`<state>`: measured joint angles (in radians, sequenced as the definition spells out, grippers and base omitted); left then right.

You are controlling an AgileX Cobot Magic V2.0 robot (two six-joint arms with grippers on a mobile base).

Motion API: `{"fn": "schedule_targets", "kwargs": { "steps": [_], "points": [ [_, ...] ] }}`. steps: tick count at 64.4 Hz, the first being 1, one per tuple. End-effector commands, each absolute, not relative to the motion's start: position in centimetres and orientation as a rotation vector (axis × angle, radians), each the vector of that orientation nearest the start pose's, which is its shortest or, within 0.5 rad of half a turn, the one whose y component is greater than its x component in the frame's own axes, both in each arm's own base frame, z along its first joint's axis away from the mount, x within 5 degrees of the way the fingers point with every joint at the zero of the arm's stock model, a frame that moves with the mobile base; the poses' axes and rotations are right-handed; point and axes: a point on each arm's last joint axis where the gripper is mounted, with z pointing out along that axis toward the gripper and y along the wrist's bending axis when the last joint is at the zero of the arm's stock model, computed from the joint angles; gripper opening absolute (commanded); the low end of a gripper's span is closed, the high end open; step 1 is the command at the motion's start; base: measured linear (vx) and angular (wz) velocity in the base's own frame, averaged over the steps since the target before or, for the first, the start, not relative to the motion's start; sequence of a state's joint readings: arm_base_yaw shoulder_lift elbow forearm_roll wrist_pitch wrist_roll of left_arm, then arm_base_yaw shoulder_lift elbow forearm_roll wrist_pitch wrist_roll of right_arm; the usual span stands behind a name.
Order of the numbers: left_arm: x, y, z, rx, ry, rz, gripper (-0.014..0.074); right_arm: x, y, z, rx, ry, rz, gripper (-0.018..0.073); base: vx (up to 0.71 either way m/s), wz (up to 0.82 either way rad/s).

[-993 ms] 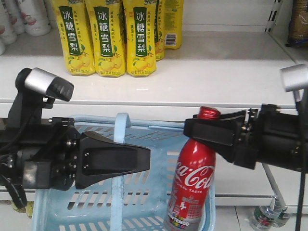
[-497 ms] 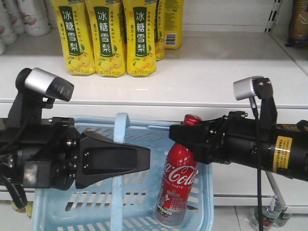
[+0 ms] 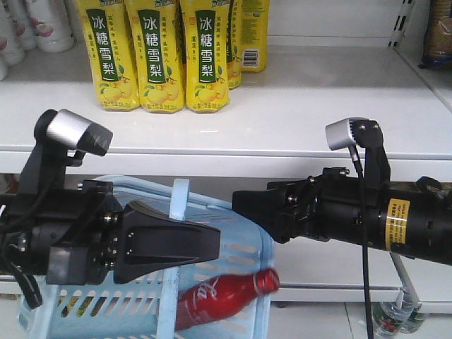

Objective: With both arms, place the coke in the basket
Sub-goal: 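Withdraw the right gripper away from the basket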

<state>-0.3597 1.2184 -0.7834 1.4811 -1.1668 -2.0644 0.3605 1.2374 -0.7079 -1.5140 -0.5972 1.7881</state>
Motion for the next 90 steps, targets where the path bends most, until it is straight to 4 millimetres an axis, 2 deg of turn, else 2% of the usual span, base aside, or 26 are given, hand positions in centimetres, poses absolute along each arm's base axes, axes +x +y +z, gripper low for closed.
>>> {"fn": "schedule_targets", "kwargs": {
  "steps": [1, 12, 19, 26, 34, 37, 43, 52, 59, 67, 77, 90],
  "points": [
    [15.9, -15.3, 36.4, 0.726, 1.615, -1.947, -0.0006, 21.4, 13.6, 30.4, -0.459, 1.908, 1.036, 0.0603, 0.0, 0.0],
    [15.9, -15.3, 36.4, 0.726, 1.615, -1.947, -0.0006, 20.6, 13.1, 31.5, -0.485, 1.865, 0.985, 0.0548, 0.0, 0.0],
    [15.9, -15.3, 36.4, 0.726, 1.615, -1.947, -0.0006, 19.3, 12.2, 32.7, -0.529, 1.833, 0.869, 0.0458, 0.0, 0.0],
    [15.9, -15.3, 36.4, 0.726, 1.615, -1.947, -0.0006, 17.8, 11.0, 34.0, -0.523, 1.811, 0.78, 0.0307, 0.0, 0.0],
    [15.9, -15.3, 36.4, 0.726, 1.615, -1.947, -0.0006, 15.4, 9.9, 35.4, -0.489, 1.724, 0.767, 0.0036, 0.0, 0.0],
    [15.9, -15.3, 36.4, 0.726, 1.615, -1.947, -0.0006, 14.6, 9.5, 35.8, -0.493, 1.69, 0.757, -0.0017, 0.0, 0.0],
    [15.9, -15.3, 36.4, 0.726, 1.615, -1.947, -0.0006, 12.6, 8.6, 35.3, -0.484, 1.65, 0.739, -0.0008, 0.0, 0.0],
    [15.9, -15.3, 36.4, 0.726, 1.615, -1.947, -0.0006, 10.4, 6.7, 31.7, -0.382, 1.652, 0.648, -0.0004, 0.0, 0.0],
    [15.9, -15.3, 36.4, 0.726, 1.615, -1.947, -0.0006, 9.8, 4.6, 28.5, -0.227, 1.659, 0.479, -0.0004, 0.0, 0.0],
    [15.9, -15.3, 36.4, 0.726, 1.615, -1.947, -0.0006, 9.4, 2.3, 25.9, -0.047, 1.644, 0.309, -0.0004, 0.0, 0.0],
    [15.9, -15.3, 36.4, 0.726, 1.615, -1.947, -0.0006, 9.3, 0.9, 24.2, 0.05, 1.655, 0.188, -0.0004, 0.0, 0.0],
    [15.9, -15.3, 36.4, 0.726, 1.615, -1.947, -0.0006, 9.3, 1.0, 24.1, 0.045, 1.656, 0.185, -0.0004, 0.0, 0.0]
  ]
}}
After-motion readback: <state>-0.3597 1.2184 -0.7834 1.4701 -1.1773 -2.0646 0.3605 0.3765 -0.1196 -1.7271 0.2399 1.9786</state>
